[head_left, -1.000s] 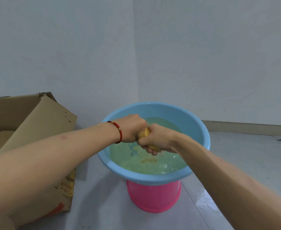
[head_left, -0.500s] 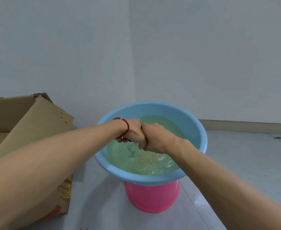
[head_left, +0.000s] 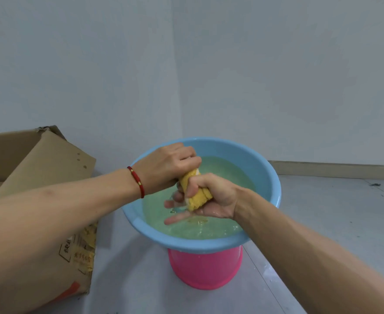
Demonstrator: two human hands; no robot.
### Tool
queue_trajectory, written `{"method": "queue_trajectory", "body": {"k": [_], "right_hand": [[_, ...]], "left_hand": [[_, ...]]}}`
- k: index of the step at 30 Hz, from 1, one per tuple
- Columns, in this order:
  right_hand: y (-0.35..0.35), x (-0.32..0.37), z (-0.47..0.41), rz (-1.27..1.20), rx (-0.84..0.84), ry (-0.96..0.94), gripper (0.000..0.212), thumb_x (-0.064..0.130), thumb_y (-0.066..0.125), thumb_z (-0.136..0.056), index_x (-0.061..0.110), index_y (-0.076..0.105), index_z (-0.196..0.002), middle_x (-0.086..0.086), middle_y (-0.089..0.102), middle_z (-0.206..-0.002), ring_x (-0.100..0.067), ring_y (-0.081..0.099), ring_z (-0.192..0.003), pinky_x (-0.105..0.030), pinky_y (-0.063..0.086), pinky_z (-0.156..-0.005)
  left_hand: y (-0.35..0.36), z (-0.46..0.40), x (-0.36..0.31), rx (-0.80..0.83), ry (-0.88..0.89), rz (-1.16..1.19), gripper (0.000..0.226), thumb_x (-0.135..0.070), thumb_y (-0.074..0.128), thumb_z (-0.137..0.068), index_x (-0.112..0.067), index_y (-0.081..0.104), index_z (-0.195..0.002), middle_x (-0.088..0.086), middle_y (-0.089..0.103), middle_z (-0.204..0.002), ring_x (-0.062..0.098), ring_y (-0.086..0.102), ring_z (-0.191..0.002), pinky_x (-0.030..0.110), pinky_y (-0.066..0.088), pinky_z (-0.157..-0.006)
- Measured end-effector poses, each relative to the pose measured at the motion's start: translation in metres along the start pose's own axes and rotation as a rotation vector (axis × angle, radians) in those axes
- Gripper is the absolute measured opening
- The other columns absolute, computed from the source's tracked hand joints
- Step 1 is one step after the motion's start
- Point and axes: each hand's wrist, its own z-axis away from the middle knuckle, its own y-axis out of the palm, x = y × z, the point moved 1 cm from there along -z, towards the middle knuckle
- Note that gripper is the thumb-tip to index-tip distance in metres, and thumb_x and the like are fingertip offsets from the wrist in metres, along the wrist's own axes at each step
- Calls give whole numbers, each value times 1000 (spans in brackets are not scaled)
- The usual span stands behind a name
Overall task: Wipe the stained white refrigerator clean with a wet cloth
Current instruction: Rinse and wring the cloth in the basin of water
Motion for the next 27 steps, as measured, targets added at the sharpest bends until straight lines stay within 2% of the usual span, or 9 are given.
{"method": "queue_trajectory", "body": {"k": [2,4,6,8,13,16,21,24,27], "right_hand": [[2,1,-6,-114,33,-42,52,-13,40,-72,-2,54,-121,-25,58,-110,-45,66,-109,-58,59,-93],[1,5,-5,-86,46,-3,46,-18,36,-87,-2,48,-128,-32,65,-116,-39,73,-97,-35,64,-77],[-1,8,1,145,-57,34,19,-6,49,-101,4,51,-117,-19,73,-94,-17,66,-65,-17,47,-48],[-3,7,1,385,-190,52,16,6,64,-99,9,54,-112,-4,60,-70,-9,46,-49,-17,31,-38],[-4,7,-4,776,-495,-4,13,1,63,-86,8,56,-79,-4,50,-62,-14,44,-43,-22,30,-39],[-5,12,-6,1209,-642,-17,23,10,67,-84,13,52,-67,-2,55,-55,-17,50,-42,-24,39,-43],[-16,12,-10,1763,-699,-123,8,10,57,-80,17,56,-75,1,49,-64,-36,64,-75,-32,46,-59],[-26,17,-5,1966,-692,-170,23,10,58,-81,12,59,-104,2,44,-69,-35,57,-73,-35,39,-59],[-31,18,0,2139,-652,-279,35,29,71,-86,13,50,-109,-6,59,-77,-37,56,-69,-36,31,-55]], "left_hand": [[-4,0,8,44,17,-6,31,5,44,-79,-4,68,-95,10,66,-90,29,56,-69,39,51,-59],[-4,2,11,134,54,-8,34,7,52,-78,-4,69,-105,10,65,-92,28,57,-71,38,52,-60],[-3,7,13,222,60,9,29,4,63,-79,-7,68,-105,7,64,-89,26,58,-70,37,52,-59],[-1,8,11,308,19,31,24,4,70,-77,-8,66,-97,6,63,-81,28,60,-67,38,51,-55],[0,-11,-12,617,-335,-117,10,-16,60,-86,-19,56,-94,4,67,-94,28,63,-88,34,39,-63],[3,-19,-24,625,-420,-238,12,-22,61,-80,-20,50,-75,1,58,-75,31,60,-76,32,40,-61],[11,-24,-29,641,-668,25,25,-14,62,-73,-19,41,-59,0,45,-59,24,48,-56,26,34,-50],[17,-24,-35,554,-856,308,27,-7,65,-67,-16,43,-54,1,46,-51,22,44,-49,24,29,-43],[22,-22,-47,433,-1063,556,28,-5,73,-60,-14,48,-50,0,46,-48,18,41,-46,21,27,-42]]}}
